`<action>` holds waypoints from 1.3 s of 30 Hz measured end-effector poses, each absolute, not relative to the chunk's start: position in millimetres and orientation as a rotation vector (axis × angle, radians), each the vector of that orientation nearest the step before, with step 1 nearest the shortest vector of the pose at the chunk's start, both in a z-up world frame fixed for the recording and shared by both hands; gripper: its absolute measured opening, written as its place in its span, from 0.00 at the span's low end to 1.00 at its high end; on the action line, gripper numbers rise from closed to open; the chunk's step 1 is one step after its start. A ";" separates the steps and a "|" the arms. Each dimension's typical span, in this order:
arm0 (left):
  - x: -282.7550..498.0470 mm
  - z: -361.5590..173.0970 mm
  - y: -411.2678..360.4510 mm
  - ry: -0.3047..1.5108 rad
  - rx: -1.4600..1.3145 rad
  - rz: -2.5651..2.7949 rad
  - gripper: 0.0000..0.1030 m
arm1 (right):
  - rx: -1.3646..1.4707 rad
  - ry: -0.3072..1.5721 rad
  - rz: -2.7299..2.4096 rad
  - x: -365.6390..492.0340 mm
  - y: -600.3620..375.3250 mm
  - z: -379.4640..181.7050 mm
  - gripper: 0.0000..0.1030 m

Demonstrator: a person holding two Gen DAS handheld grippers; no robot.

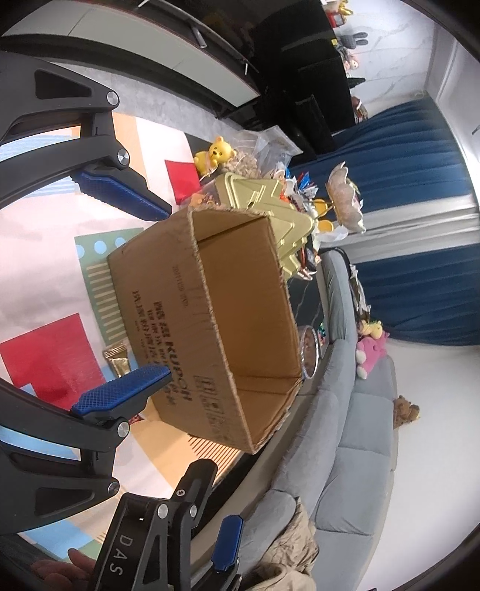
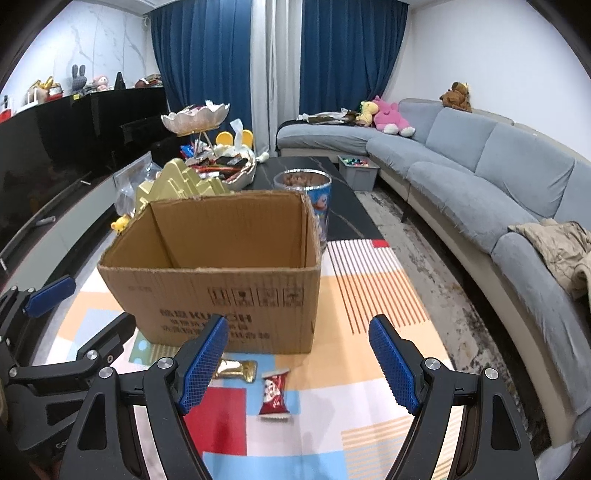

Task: Organize snacks
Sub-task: 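Withdraw both open tools and move them toward the gold and red-white snacks, then grasp the gold foil snack with the left tool while the right tool grasps the red-white snack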

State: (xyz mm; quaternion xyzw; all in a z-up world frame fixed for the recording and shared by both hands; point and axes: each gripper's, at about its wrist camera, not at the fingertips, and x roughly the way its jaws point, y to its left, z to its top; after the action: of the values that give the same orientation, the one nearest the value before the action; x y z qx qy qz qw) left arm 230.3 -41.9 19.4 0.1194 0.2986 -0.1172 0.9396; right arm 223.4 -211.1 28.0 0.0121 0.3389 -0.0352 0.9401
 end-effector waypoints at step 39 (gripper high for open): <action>261.0 -77.4 -92.2 0.815 0.478 -0.640 0.59 | 0.040 0.972 -0.026 249.2 -212.5 -58.4 0.68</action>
State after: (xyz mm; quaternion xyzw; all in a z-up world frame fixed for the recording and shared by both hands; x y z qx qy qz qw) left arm 261.0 -92.2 -77.4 0.2263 0.3860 -0.3028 0.8415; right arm 249.2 -212.5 -58.4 0.0192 0.4670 -0.0123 0.8840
